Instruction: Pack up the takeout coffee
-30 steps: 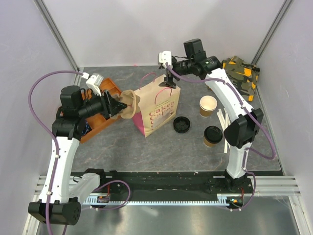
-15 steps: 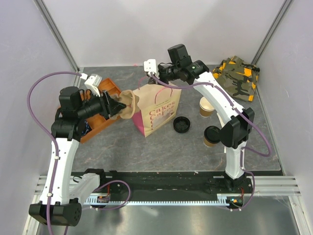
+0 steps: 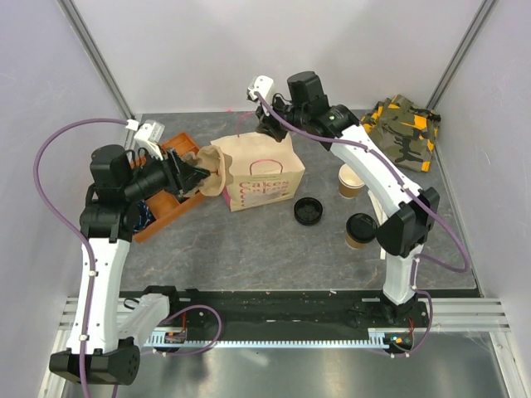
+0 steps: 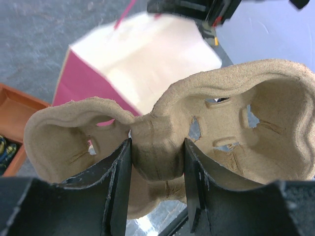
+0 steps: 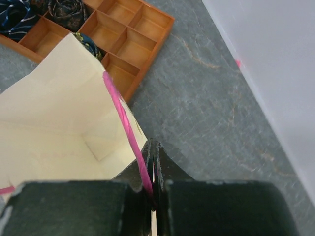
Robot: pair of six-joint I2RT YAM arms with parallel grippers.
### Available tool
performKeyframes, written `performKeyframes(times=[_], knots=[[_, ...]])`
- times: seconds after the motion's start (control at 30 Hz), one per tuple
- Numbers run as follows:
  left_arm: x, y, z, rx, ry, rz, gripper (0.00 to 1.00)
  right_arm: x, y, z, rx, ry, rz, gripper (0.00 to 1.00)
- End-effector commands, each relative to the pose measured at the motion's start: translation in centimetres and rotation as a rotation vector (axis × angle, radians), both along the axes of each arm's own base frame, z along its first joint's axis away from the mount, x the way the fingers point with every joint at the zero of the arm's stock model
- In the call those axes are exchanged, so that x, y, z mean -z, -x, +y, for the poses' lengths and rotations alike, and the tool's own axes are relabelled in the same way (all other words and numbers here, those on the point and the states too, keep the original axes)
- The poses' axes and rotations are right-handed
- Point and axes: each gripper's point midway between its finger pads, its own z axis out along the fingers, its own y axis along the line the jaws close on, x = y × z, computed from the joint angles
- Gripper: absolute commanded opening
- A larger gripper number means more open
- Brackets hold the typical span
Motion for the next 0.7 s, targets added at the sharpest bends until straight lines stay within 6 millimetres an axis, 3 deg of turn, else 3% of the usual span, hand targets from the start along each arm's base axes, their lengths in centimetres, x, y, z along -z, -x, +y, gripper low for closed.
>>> performKeyframes(times=[0.0,0.1,0.17,0.43,0.67], knots=[[-5.3,-0.3,0.7,-0.020,-0.059,-0.231,0.34,-1.5,2.4,0.3,0.135,-0.048,0.029,0.00],[-7.1,-0.7,1.0,-0.019,-0.096,-0.298,0.34,-1.1,3.1,0.1,0.235,-0.054,0.075,0.00],[-7.9,-0.5,0.6,0.007,-0.098,-0.325,0.34,-2.1,3.4,-0.1,0.261,-0.068,0.083,0.00],[-9.1,2.7,-2.2,0.222,-0.006,-0.377,0.33,-4.3,7.8,-1.2,0.223,-0.130,0.213,0.00],[-10.0,4.6,-3.6,0.345,0.064,-0.398,0.33,-1.3,9.8,-1.0,0.204,-0.149,0.337,0.00]])
